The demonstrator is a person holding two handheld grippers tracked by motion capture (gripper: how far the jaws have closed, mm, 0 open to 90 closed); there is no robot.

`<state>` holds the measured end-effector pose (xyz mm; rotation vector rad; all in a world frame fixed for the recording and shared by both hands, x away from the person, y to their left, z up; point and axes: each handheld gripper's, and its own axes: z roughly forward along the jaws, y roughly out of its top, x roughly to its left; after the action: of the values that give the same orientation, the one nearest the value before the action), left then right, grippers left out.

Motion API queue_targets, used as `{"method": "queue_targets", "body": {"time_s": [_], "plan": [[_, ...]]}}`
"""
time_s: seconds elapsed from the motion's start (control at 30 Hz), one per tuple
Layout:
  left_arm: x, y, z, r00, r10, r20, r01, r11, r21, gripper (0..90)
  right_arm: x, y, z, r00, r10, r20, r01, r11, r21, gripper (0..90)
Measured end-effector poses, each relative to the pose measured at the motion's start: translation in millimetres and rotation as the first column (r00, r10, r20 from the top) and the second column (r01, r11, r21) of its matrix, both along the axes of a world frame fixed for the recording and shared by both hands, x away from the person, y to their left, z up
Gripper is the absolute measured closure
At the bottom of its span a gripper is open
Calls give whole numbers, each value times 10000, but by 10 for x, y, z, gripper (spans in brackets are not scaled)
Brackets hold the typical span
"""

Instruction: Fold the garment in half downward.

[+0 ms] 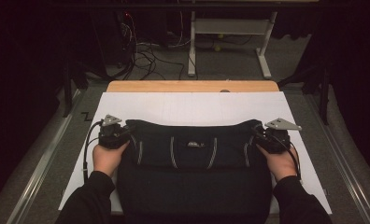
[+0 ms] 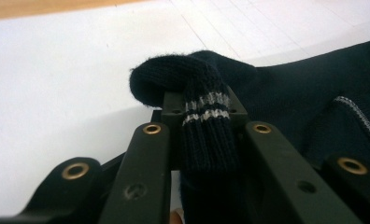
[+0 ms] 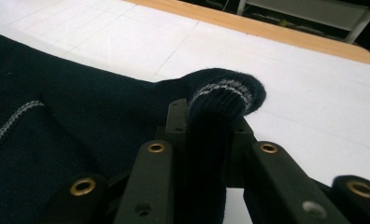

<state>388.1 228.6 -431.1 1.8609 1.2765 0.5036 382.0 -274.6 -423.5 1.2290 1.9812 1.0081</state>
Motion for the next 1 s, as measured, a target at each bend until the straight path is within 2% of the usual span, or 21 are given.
{"method": "queue_targets", "body": {"time_s": [0.1, 0.13, 0.27, 0.5, 0.57, 0.7, 0.8, 0.83, 0.87, 0.9, 0.97, 1.0], "plan": [[72, -14, 44, 10000, -4, -7, 4, 10000, 7, 744, 58, 4, 26, 10000, -31, -20, 31, 9999, -128, 777], [121, -20, 79, 9999, 68, 105, -68, 10000, 15, 744, 108, 15, 70, 10000, -27, 12, 27, 9997, -247, 777], [222, -16, 146, 9993, 297, 235, -297, 9996, -4, 744, 184, 30, 153, 9995, -54, 323, 71, 9986, -517, 776], [335, -17, 193, 9980, 467, 424, -473, 9988, 122, 743, 298, 40, 229, 9976, -191, 672, 221, 9987, -449, 774], [370, -23, 207, 9976, 483, 490, -492, 9986, 183, 742, 375, 55, 258, 9960, -213, 862, 263, 9980, -580, 770], [424, -33, 201, 9965, 669, 500, -667, 9977, -72, 739, 469, 73, 303, 9946, -358, 978, 417, 9974, -592, 761], [471, -35, 146, 9965, 746, 375, -744, 9972, -80, 737, 503, 90, 292, 9950, -345, 935, 409, 9968, -681, 756], [512, -36, 94, 9973, 727, 94, -726, 9973, -108, 736, 551, 119, 247, 9968, -409, 683, 479, 9935, -1034, 754], [512, -36, 94, 9973, 727, 94, -726, 9973, -108, 731, 570, 126, 229, 9976, -419, 554, 477, 9930, -1081, 751], [533, -40, 64, 9972, 748, -83, -748, 9971, -96, 731, 570, 126, 229, 9976, -419, 554, 477, 9930, -1081, 751], [564, -59, 9, 9961, 813, -341, -819, 9965, -172, 714, 613, 151, 171, 9986, -463, 244, 485, 9938, -999, 736], [571, -69, -16, 9962, 778, -401, -787, 9966, -226, 688, 650, 162, 119, 9984, -570, -2, 567, 9932, -1017, 696]]}}
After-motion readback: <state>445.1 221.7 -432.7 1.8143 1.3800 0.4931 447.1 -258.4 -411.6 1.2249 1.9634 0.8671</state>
